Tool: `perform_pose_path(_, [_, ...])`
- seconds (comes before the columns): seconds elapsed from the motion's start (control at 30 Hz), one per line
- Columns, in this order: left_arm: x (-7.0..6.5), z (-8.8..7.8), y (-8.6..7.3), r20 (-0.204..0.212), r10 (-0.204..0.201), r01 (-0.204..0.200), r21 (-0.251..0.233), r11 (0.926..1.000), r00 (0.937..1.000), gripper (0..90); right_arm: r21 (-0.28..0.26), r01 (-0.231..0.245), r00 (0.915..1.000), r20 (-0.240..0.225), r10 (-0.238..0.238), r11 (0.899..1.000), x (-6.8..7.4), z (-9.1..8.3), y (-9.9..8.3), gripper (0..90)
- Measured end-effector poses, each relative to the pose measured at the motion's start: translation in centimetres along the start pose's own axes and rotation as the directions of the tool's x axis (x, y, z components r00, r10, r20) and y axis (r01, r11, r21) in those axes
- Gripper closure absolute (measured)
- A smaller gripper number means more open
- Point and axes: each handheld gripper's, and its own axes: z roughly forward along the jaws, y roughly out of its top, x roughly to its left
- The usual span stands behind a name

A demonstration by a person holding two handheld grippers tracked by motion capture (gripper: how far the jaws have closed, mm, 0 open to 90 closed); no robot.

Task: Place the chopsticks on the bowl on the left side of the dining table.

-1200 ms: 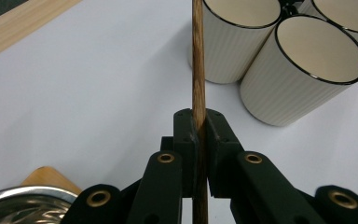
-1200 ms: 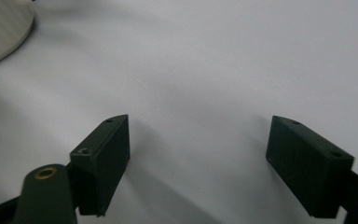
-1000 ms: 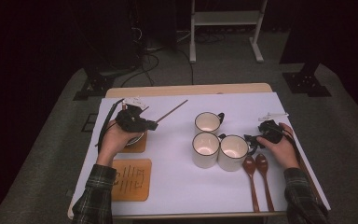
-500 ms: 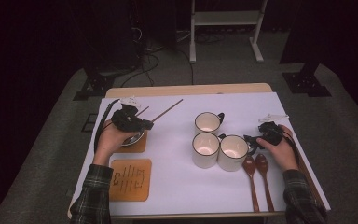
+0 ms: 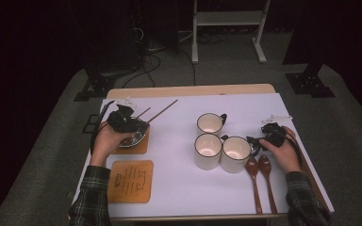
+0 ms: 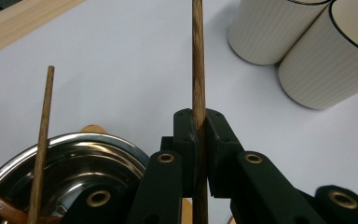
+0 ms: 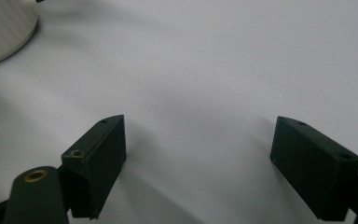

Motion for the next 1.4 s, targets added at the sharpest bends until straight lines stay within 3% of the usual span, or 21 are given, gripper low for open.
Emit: perform_pose_path(1.4, [3.4,-0.5,-3.0,-0.089,-0.051,0.056,0.059,0.9967,0.9947,84.4,0.000,0.000,1.0000,0.000,0.000,1.000,0.0,0.0,0.0,16.8])
